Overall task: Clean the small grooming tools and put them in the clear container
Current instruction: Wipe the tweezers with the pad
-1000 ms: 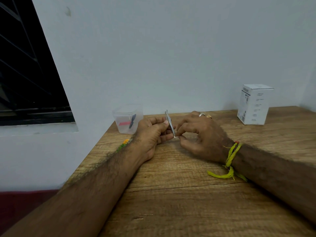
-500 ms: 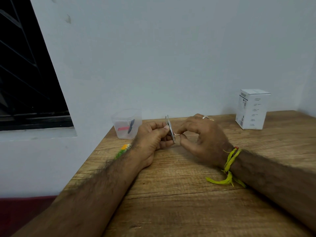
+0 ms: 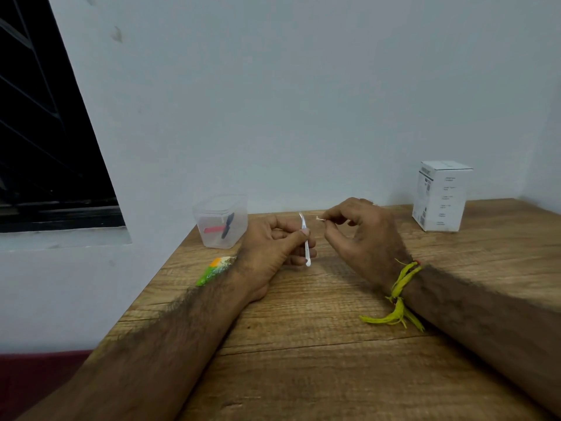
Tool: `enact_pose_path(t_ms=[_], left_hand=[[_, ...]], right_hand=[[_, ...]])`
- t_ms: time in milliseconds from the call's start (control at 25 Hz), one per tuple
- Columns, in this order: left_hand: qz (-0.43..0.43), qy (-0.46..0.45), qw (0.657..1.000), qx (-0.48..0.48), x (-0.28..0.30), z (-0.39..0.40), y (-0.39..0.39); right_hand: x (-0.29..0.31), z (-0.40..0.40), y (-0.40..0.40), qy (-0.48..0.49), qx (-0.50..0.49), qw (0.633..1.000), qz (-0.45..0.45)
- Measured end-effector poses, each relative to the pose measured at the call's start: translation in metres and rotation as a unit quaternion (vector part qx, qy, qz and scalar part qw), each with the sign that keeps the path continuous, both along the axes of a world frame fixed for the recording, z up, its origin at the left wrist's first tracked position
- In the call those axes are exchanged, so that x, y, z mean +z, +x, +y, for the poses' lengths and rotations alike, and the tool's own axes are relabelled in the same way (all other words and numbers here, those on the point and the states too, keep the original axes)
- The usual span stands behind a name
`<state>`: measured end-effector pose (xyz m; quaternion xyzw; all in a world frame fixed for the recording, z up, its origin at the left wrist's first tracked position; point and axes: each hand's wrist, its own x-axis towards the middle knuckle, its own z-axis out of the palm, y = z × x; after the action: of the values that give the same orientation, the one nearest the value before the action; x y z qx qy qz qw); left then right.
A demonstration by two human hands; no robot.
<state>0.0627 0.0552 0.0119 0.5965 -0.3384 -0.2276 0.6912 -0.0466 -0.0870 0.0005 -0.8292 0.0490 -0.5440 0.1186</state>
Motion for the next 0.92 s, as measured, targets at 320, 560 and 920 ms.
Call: enact_pose_path(t_ms=[320, 560, 920], left_hand=[[0.019, -0.005, 0.997, -0.071, -0.0028, 0.0008, 0.0049], [0.013, 0.034, 0.993, -0.109, -0.0042, 0.0003, 0.0078], [0.012, 0.045, 0.992, -0.113, -0.0039, 0.0008, 0.0055]], right_hand=[[0.0013, -0.0015, 0.0012, 0.006, -0.004, 1.000, -0.017], [0.0006, 0.0025, 0.0017, -0.015, 0.015, 1.000, -0.011], [-0.0015, 0.0011, 0.0046, -0.070, 0.020, 0.997, 0.035]])
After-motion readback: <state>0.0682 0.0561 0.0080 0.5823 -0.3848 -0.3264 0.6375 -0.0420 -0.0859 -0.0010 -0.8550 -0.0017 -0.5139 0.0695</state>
